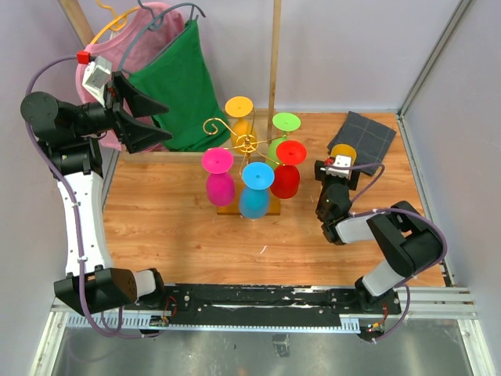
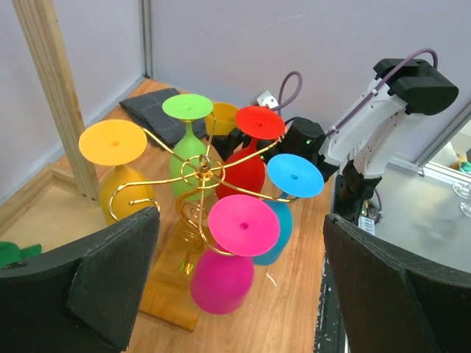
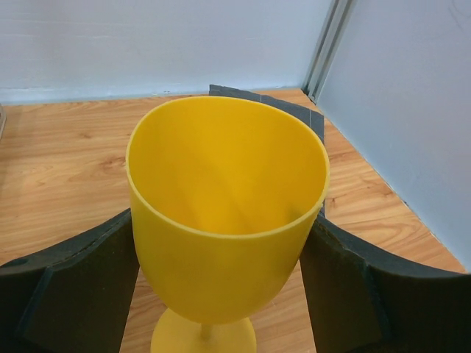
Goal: Take the wine glass off the wine glass rack
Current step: Place the wine glass at the center of the board.
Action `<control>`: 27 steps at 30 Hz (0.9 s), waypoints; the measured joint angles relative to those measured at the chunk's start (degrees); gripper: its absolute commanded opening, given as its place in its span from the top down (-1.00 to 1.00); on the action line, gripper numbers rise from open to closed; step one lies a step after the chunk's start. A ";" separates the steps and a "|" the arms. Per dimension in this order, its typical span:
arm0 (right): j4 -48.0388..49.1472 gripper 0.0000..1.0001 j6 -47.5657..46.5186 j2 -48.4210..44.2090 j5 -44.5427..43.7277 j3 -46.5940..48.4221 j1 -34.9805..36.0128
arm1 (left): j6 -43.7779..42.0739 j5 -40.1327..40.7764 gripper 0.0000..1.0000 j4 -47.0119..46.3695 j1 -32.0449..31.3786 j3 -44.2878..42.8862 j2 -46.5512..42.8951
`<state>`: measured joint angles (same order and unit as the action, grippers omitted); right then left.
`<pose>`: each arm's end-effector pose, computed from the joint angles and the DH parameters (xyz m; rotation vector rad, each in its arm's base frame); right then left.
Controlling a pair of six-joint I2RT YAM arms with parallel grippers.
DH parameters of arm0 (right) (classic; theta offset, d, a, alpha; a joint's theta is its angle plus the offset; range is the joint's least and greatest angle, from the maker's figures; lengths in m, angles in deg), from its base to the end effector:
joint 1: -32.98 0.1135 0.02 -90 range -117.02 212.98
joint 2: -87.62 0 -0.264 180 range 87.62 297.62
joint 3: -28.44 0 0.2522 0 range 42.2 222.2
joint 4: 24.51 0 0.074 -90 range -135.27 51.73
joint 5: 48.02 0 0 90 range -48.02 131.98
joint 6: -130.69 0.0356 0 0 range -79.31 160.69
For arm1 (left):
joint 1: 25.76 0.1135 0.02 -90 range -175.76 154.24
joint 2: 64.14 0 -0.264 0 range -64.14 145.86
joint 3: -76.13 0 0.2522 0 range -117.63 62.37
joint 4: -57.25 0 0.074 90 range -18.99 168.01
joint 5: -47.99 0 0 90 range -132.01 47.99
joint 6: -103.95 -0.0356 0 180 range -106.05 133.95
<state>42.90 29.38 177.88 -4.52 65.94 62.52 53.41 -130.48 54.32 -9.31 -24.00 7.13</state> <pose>0.2469 0.1102 0.2016 0.2111 1.3850 -0.2682 0.2209 0.0281 0.5247 0.8893 1.4075 -1.0845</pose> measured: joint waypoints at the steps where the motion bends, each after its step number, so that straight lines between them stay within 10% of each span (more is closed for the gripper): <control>1: 0.02 -0.30 0.48 0.04 0.00 -0.04 0.07 | 0.04 0.00 -0.96 0.00 0.00 0.00 0.00; 27: 7.28 -0.42 6.51 6.69 -1.60 -3.96 0.59 | 1.11 0.00 -0.92 0.00 0.00 0.00 -0.07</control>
<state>50.18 35.89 184.56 -6.12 61.99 63.11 54.53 -130.48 54.32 -9.31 -24.00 7.06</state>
